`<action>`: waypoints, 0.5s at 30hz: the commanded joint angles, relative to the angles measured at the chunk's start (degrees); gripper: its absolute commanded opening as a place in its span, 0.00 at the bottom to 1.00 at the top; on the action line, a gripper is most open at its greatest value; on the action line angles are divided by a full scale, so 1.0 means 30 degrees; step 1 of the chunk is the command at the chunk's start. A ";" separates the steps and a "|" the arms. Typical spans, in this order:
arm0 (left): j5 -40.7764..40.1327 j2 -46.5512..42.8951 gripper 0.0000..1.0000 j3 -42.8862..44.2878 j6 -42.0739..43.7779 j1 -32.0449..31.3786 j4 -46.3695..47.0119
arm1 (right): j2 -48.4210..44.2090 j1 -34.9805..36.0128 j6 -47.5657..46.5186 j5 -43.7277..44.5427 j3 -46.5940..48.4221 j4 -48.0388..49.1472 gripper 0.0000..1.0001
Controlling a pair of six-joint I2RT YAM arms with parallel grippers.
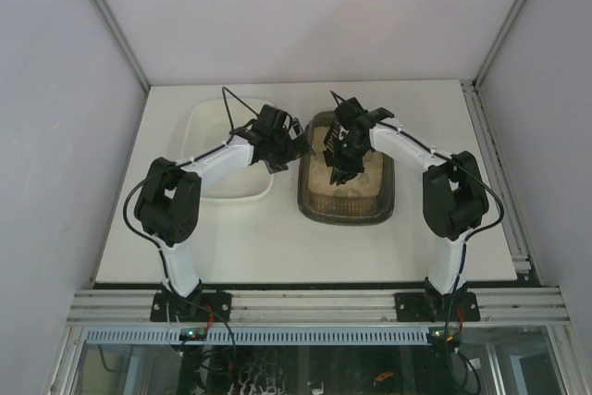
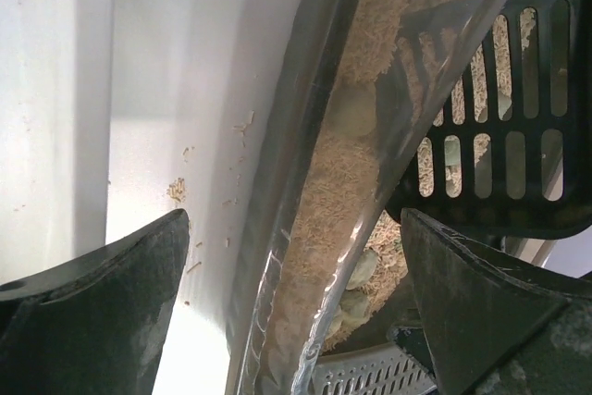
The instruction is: Clean the litter box
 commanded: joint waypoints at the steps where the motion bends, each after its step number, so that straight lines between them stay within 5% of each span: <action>1: 0.0408 0.0214 1.00 0.1013 -0.0452 0.0013 0.0206 | 0.0460 0.0410 -0.0834 0.0107 0.0747 -0.1281 0.00; 10: 0.0540 -0.0455 1.00 0.0580 -0.0336 0.0035 0.0546 | 0.0260 0.0561 -0.1671 0.1701 0.1049 -0.3406 0.00; 15: 0.0661 -0.0830 1.00 0.0202 -0.0452 0.0037 0.0957 | 0.0146 0.0569 -0.2122 0.0287 0.1016 -0.3878 0.00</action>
